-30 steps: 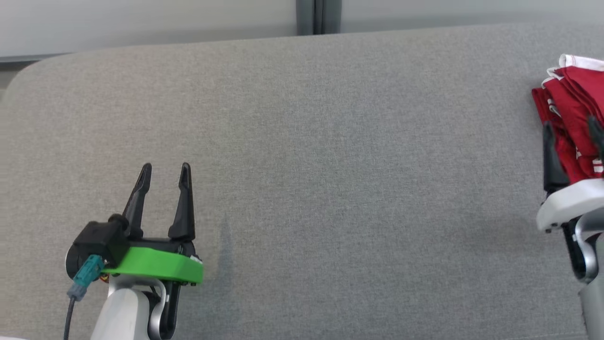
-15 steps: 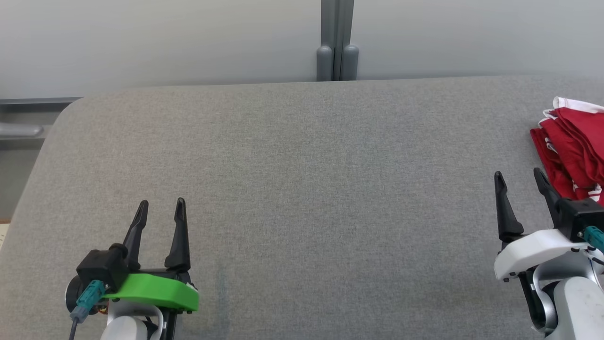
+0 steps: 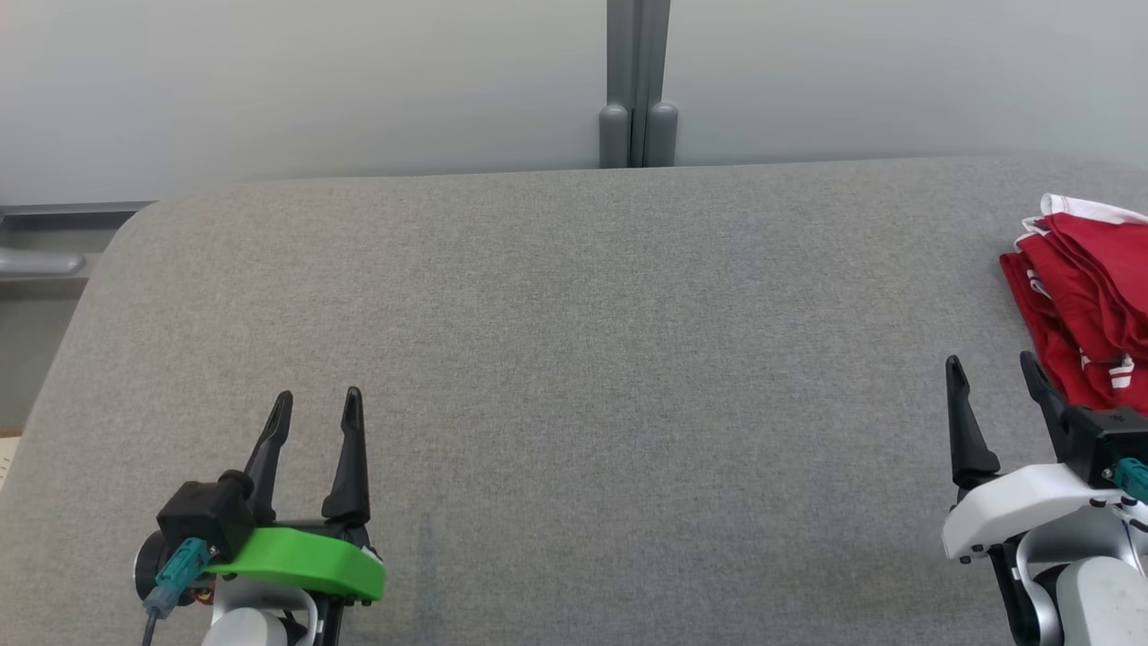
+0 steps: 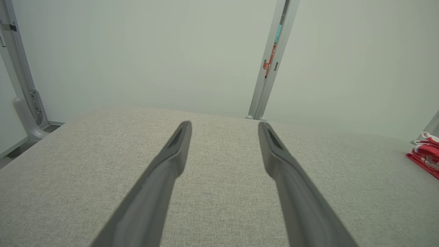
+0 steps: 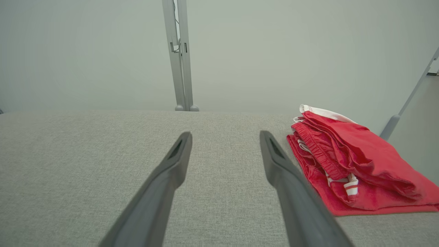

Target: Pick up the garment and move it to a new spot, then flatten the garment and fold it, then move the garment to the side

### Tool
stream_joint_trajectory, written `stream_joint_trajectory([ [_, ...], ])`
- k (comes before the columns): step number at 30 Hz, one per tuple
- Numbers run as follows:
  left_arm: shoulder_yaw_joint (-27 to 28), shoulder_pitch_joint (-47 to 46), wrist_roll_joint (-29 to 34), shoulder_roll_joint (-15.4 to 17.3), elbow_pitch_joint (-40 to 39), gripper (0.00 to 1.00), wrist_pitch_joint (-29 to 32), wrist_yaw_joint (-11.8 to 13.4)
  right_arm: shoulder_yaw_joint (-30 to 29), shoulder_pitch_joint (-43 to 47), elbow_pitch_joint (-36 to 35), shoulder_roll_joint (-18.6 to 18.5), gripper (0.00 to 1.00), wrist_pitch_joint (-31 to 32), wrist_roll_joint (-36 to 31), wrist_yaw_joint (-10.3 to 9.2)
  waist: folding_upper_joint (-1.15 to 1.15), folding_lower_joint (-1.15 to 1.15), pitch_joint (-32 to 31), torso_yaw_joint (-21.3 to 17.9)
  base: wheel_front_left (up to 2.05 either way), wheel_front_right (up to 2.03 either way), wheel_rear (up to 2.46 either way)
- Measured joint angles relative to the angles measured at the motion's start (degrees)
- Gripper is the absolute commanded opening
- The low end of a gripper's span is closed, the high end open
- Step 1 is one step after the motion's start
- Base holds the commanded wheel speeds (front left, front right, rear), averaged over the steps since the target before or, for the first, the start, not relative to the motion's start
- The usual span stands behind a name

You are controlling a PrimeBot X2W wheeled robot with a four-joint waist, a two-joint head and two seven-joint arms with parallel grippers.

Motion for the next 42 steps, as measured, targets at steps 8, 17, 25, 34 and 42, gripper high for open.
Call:
stream_joint_trajectory([
  [8, -0.4, 0.0, -0.6, 0.3, 0.6, 1.0, 0.0, 0.0, 0.1, 0.7, 0.1, 0.7, 1.0, 0.3, 0.1, 0.0, 0.0, 0.0, -0.1, 0.3, 0.0, 0.0, 0.0],
  [17, -0.4, 0.1, -1.2, 0.8, 0.9, 1.0, 0.0, 0.0, 0.5, 0.8, 0.8, 1.0, 1.0, 0.3, 0.6, 0.0, 0.0, 0.0, -0.8, 0.1, 0.0, 0.0, 0.0],
  [25, -0.6, 1.9, -2.0, -0.1, 4.4, 0.0, 0.5, 0.0, 0.6, 2.6, 4.5, 2.4, 0.0, 0.5, 1.0, 0.0, 0.0, 0.0, -0.9, 0.1, 0.0, 0.0, 0.0],
  [34, 0.6, 2.1, -10.3, -0.3, 4.1, 0.0, 3.0, 0.0, 0.4, 2.6, 5.1, 2.5, 0.0, 1.8, 11.0, 0.0, 0.0, 0.0, -0.8, 0.0, 0.0, 0.0, 0.0],
  [42, 1.8, 2.1, -17.5, -0.4, 3.3, 0.0, 5.2, 0.0, 0.6, 2.2, 5.2, 2.7, 0.0, 2.8, 19.8, 0.0, 0.0, 0.0, -0.8, -0.1, 0.0, 0.0, 0.0],
])
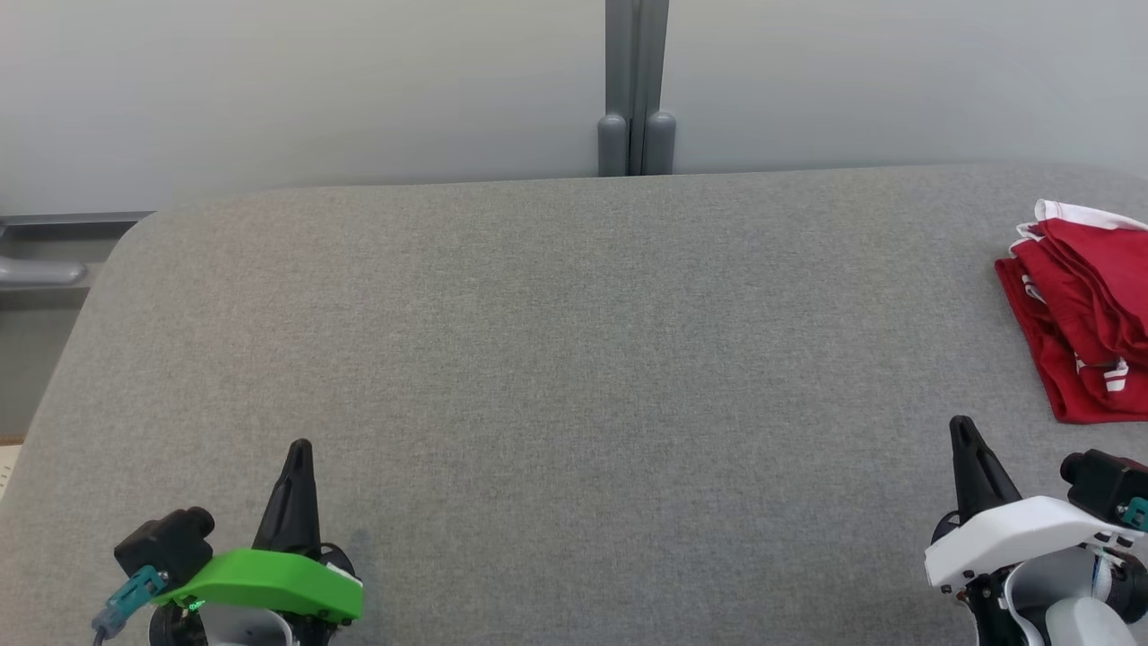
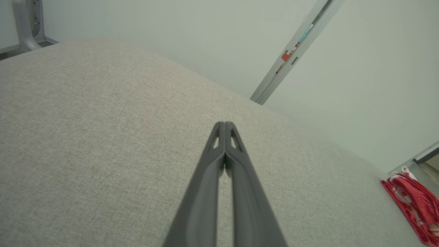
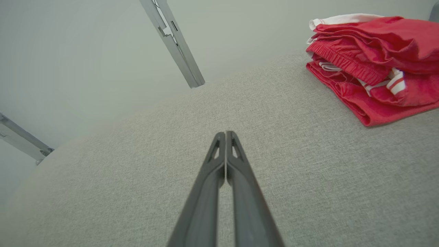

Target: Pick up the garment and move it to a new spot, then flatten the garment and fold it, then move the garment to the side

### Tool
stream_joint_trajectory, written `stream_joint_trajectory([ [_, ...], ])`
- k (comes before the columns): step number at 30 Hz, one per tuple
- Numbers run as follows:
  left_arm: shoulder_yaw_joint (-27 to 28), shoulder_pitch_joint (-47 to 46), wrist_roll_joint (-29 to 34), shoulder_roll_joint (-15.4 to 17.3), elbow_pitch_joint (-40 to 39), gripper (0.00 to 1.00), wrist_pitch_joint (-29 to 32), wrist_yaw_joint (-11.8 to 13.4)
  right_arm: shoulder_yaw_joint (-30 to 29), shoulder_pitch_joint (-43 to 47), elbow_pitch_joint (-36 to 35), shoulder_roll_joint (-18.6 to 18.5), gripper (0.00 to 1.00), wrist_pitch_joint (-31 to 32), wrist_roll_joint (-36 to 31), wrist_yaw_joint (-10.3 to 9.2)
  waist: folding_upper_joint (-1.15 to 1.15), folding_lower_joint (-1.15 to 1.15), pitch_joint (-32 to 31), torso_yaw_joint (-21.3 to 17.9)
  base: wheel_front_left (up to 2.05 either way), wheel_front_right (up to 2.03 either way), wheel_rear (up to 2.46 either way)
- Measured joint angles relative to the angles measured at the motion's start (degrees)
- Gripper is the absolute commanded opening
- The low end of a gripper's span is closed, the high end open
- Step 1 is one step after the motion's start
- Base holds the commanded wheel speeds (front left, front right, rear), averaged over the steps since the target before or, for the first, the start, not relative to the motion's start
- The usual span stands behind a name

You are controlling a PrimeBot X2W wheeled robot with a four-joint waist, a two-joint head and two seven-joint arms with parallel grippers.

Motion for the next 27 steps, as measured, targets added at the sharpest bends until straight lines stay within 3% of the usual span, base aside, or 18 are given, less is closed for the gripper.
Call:
stream_joint_trajectory([
  [27, 3.5, -0.1, -19.5, -0.5, -1.7, 0.0, 5.8, 0.0, 0.1, -1.5, 0.8, 0.4, 0.0, 2.8, 23.7, 0.0, 0.0, 0.0, 0.1, -0.4, 0.0, 0.0, 0.0],
])
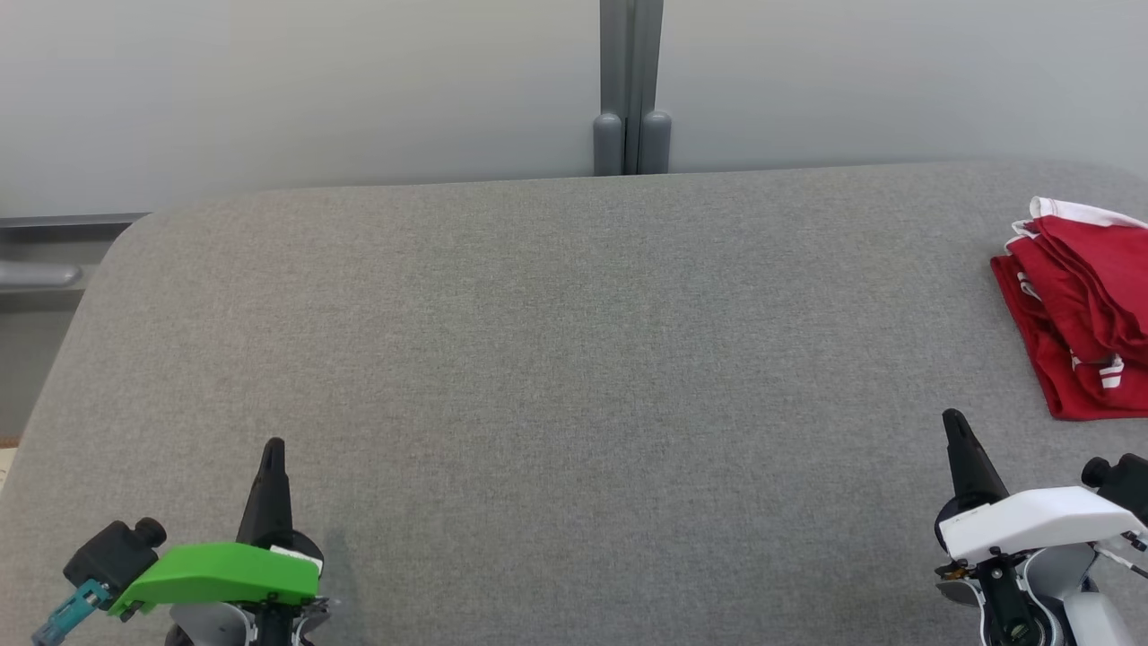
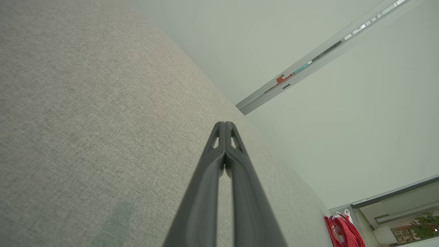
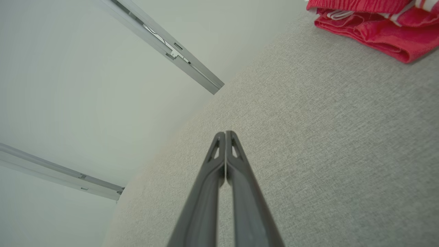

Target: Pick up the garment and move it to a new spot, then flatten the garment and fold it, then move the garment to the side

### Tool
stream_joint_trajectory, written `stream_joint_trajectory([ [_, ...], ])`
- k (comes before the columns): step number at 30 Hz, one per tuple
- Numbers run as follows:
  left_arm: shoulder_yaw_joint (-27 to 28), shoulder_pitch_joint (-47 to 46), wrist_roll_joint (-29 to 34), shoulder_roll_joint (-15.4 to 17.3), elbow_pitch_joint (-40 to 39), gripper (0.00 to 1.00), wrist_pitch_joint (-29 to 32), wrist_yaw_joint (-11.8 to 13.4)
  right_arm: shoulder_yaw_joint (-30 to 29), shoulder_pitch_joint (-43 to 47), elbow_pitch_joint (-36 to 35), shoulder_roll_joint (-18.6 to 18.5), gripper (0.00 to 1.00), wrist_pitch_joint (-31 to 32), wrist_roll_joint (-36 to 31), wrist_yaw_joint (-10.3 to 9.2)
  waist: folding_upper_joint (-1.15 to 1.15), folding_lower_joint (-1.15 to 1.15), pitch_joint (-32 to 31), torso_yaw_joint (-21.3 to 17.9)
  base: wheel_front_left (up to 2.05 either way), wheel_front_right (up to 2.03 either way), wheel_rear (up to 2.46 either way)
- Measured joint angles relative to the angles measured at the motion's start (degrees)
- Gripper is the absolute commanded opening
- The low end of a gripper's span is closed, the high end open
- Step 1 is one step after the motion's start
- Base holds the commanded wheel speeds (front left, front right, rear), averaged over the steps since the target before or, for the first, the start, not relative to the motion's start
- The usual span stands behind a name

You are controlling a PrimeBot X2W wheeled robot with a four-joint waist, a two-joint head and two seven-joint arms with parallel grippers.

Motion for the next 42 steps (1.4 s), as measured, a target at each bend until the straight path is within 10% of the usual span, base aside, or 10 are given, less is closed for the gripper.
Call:
stream_joint_trajectory([
  [42, 3.9, -0.8, -21.9, -0.5, -1.9, 0.0, 6.4, 0.0, 0.0, -1.9, 0.9, 0.6, 0.0, 3.2, 26.4, -0.03, 0.0, 0.0, 0.1, -0.6, 0.0, 0.0, 0.0],
])
